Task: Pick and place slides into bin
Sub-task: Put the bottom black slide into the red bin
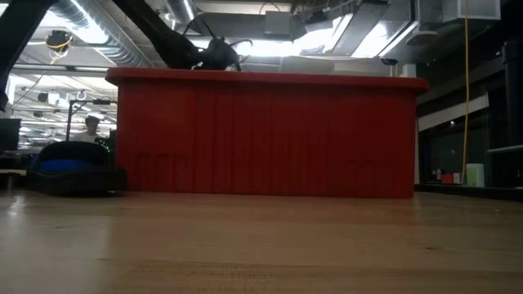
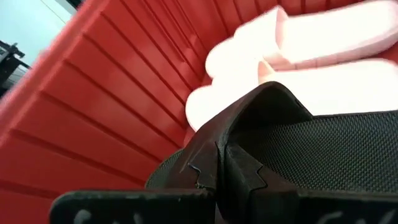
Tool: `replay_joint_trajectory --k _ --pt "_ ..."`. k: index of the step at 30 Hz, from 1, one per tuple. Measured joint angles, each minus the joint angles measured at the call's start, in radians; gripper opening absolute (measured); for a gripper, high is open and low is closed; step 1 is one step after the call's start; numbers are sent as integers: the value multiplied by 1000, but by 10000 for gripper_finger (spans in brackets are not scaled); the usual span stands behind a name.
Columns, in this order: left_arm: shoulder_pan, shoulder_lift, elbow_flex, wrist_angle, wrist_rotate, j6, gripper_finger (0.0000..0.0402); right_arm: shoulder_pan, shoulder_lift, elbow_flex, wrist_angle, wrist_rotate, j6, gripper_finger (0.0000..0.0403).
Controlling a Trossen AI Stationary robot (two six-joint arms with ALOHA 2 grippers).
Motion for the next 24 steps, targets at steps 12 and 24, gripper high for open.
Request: replay_joint_trajectory --k 12,24 --pt "14 90 0 94 -31 35 3 0 -9 0 35 3 -4 6" --pt "43 102 0 116 36 -48 3 0 -13 0 52 31 -80 6"
